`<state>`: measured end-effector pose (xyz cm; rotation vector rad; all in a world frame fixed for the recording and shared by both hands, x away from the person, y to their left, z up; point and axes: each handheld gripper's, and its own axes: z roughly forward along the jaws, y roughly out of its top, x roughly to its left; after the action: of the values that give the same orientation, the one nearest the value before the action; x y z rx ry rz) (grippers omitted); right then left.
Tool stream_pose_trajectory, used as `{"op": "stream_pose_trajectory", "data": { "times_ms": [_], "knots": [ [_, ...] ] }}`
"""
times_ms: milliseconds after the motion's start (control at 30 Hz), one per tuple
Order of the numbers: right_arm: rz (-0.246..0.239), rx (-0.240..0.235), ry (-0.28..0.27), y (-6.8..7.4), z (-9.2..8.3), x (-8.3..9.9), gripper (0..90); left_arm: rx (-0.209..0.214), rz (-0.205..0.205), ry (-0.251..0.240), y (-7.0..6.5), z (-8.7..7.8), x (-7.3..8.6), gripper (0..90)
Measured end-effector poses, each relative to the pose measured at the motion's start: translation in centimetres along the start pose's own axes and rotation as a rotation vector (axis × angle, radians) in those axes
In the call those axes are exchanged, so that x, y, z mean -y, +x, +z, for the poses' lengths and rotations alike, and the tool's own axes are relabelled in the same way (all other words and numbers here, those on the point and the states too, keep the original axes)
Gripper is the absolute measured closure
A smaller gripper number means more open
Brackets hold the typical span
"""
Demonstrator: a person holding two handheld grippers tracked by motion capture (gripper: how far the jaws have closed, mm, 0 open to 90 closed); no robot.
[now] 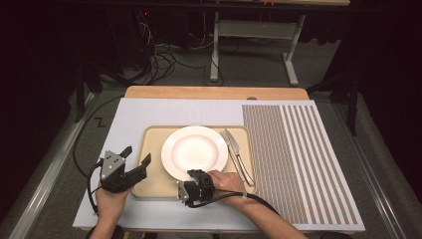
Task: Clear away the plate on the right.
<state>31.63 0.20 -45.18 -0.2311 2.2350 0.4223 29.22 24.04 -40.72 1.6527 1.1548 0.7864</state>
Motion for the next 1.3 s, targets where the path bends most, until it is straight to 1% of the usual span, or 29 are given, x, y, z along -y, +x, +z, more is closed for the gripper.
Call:
{"op": "stream_pose_trajectory", "data": {
  "times_ms": [67,100,200,300,400,500,533,567,667,800,933,1133,1200,1267,1300],
  "knots": [
    [0.003,-0.007,0.000,0.0,0.0,0.0,81.7,0.001,0.000,0.000,0.0,0.0,0.0,31.5],
    [-0.002,0.000,0.000,0.0,0.1,0.1,81.6,0.000,0.000,0.000,0.0,0.0,0.0,31.5],
    [0.004,-0.004,0.011,-0.1,0.3,0.2,81.3,0.000,-0.001,0.000,-0.1,0.0,0.0,31.5],
    [0.005,-0.012,0.005,-0.2,0.4,0.2,81.1,0.001,0.000,0.001,0.0,0.1,0.0,31.5],
    [0.009,-0.007,0.010,-0.2,0.3,0.2,80.8,0.002,0.001,0.003,0.0,0.1,0.0,31.5],
    [0.025,-0.021,0.006,-0.3,0.3,0.3,80.3,0.001,-0.001,0.003,0.0,0.1,0.0,31.5],
    [0.022,-0.023,0.009,-0.5,0.3,0.3,80.1,0.001,-0.001,0.003,0.0,0.1,0.0,31.4],
    [0.033,-0.029,0.005,-0.5,0.3,0.3,79.9,0.000,-0.002,0.004,0.0,0.1,0.0,31.4],
    [0.033,-0.035,0.009,-0.6,0.2,0.4,79.3,0.001,-0.002,0.003,0.0,0.1,0.0,31.3],
    [0.038,-0.034,0.005,-0.6,0.1,0.4,76.4,0.000,-0.002,0.002,0.0,0.1,0.0,31.3],
    [0.055,-0.037,0.005,-0.6,-0.1,0.3,70.7,0.000,-0.001,0.002,0.0,0.1,0.0,31.3],
    [0.074,-0.043,0.008,-0.7,-0.5,0.6,66.2,-0.001,-0.002,0.002,0.0,0.0,0.0,31.3],
    [0.067,-0.034,-0.002,-0.8,-0.5,0.7,64.9,-0.001,-0.002,0.002,0.0,0.0,0.0,31.3],
    [0.082,-0.032,0.011,-0.7,-0.7,0.9,63.7,-0.001,-0.002,0.002,0.0,0.1,0.0,31.3],
    [0.075,-0.027,0.001,-0.7,-0.7,1.0,63.2,-0.002,-0.002,0.002,0.0,0.1,0.0,31.3]
  ]
}}
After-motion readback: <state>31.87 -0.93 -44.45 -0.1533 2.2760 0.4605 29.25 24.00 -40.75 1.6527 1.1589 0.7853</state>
